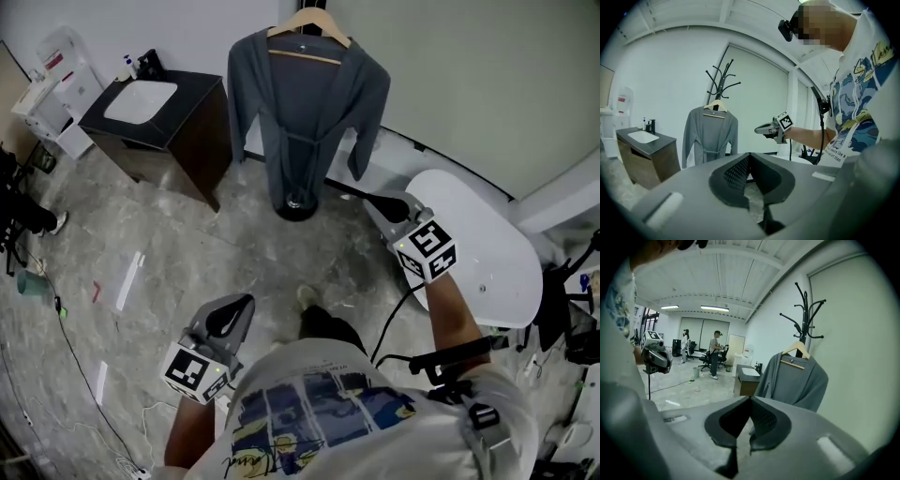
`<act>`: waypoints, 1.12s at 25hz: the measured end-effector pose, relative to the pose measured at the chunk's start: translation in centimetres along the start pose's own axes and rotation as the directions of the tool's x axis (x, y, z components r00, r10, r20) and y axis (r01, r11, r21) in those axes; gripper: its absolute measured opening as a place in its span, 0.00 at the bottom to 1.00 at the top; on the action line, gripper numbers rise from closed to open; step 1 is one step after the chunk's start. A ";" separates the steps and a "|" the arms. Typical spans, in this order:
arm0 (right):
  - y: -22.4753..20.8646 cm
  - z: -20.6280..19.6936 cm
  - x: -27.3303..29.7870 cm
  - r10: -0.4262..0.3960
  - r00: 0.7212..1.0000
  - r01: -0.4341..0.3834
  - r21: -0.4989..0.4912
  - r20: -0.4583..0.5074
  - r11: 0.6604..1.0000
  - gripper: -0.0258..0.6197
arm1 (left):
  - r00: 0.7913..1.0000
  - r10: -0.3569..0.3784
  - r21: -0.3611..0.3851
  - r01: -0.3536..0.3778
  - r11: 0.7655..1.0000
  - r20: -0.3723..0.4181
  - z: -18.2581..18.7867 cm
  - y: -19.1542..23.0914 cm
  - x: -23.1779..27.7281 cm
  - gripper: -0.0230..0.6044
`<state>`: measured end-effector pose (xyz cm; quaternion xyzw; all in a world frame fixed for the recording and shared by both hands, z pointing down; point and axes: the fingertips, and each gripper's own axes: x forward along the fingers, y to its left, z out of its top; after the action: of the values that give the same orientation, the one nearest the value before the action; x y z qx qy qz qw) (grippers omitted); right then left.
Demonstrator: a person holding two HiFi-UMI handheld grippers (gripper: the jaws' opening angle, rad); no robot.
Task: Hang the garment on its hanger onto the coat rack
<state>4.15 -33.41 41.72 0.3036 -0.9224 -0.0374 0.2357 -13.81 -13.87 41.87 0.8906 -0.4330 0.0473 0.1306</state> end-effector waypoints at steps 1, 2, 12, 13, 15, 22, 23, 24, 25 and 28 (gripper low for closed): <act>1.2 -0.3 -0.5 0.010 1.000 -0.010 0.011 -0.003 1.000 0.04 | 1.000 -0.001 0.001 0.001 1.000 0.001 -0.1 -0.1 -0.3 0.04; 2.5 -0.7 -1.0 0.019 1.000 -0.019 0.018 -0.007 1.000 0.04 | 1.000 -0.004 -0.001 0.004 1.000 0.002 -0.2 -0.2 -0.5 0.04; 12.0 -0.6 -3.7 0.136 0.991 -0.136 -0.005 -0.001 0.991 0.04 | 0.997 -0.072 -0.019 0.072 0.997 0.016 -1.0 -3.4 -2.8 0.04; 12.6 -0.6 -3.8 0.143 0.990 -0.143 -0.016 -0.006 0.990 0.04 | 0.997 -0.074 -0.019 0.075 0.997 0.018 -1.0 -3.6 -3.0 0.04; 13.7 -0.4 -4.2 0.153 0.988 -0.154 -0.027 -0.013 0.988 0.04 | 0.997 -0.079 -0.015 0.079 0.997 0.023 -0.8 -4.1 -3.3 0.04; 17.6 0.3 -5.0 0.193 0.981 -0.193 -0.026 0.003 0.981 0.04 | 0.996 -0.084 0.005 0.083 0.996 0.005 -1.3 -5.0 -4.6 0.04; 18.0 0.4 -5.0 0.202 0.979 -0.202 -0.032 0.001 0.979 0.04 | 0.997 -0.079 0.009 0.079 0.997 0.005 -1.3 -4.9 -4.8 0.04; 18.4 0.5 -5.0 0.211 0.977 -0.211 -0.038 0.001 0.977 0.04 | 0.997 -0.075 0.012 0.074 0.997 0.006 -1.3 -4.9 -4.9 0.04; 18.8 0.7 -4.9 0.220 0.975 -0.220 -0.044 0.002 0.975 0.04 | 0.997 -0.071 0.012 0.070 0.997 0.006 -1.3 -4.9 -5.1 0.04; 20.0 1.3 -4.8 0.243 0.970 -0.242 -0.061 0.008 0.968 0.04 | 0.998 -0.069 0.007 0.069 0.998 0.006 -1.6 -5.2 -5.4 0.04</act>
<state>-3.93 -14.48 42.85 0.1814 -0.9528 -0.0382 0.2406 -13.01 -6.27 41.32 0.9057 -0.4021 0.0412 0.1278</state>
